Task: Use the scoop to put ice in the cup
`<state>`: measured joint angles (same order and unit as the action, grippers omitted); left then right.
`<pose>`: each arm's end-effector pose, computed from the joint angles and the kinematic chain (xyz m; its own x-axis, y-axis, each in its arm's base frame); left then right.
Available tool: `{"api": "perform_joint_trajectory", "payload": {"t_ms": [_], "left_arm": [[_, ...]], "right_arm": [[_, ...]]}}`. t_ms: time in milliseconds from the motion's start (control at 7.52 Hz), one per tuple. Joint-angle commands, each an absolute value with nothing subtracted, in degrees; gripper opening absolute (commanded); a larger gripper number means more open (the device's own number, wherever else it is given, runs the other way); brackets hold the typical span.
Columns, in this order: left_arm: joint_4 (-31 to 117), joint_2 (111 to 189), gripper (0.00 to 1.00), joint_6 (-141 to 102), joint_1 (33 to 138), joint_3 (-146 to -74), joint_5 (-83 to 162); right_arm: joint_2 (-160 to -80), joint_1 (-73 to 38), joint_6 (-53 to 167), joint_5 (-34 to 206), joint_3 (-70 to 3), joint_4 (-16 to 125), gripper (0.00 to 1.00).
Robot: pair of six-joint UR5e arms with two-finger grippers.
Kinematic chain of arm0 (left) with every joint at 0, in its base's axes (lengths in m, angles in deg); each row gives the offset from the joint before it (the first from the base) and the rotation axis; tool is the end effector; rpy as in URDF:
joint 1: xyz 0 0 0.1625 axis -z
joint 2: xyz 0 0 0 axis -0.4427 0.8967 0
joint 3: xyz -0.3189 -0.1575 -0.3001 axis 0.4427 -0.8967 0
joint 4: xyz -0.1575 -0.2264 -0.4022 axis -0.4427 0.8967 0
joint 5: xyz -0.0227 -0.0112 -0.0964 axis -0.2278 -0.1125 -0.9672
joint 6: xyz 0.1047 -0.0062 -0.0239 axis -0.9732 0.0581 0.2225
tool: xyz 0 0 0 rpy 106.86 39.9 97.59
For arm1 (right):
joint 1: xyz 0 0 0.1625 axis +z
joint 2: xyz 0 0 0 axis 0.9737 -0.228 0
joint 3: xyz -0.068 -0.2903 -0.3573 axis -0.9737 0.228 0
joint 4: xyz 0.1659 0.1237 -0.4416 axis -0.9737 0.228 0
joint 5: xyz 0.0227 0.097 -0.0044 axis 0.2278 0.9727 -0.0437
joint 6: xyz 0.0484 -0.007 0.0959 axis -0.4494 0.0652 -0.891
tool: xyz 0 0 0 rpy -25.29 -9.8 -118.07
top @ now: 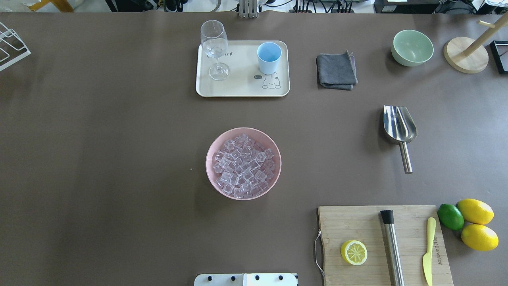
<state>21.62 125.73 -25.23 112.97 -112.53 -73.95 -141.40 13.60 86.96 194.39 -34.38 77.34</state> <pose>-0.0260 -0.5410 0.7004 0.7023 -0.0540 -0.7098 0.0491 0.9984 -0.0273 0.0663 -0.5474 0.6979 0.7319 -0.1489 0.6649 0.1675 0.9852 0.0362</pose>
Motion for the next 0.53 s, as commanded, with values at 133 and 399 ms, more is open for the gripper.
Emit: {"api": "perform_joint_trajectory", "payload": {"t_ms": [133, 399], "left_arm": [[22.94, 125.42, 0.98, -28.91, 113.29, -112.73, -73.96], [22.76, 125.42, 0.98, -28.12, 113.38, -113.34, -74.05]], "right_arm": [[-141.39, 14.24, 86.96, 194.76, -34.48, 77.80, 1.00], [-141.47, 14.24, 86.96, 194.67, -34.48, 77.80, 1.00]]}}
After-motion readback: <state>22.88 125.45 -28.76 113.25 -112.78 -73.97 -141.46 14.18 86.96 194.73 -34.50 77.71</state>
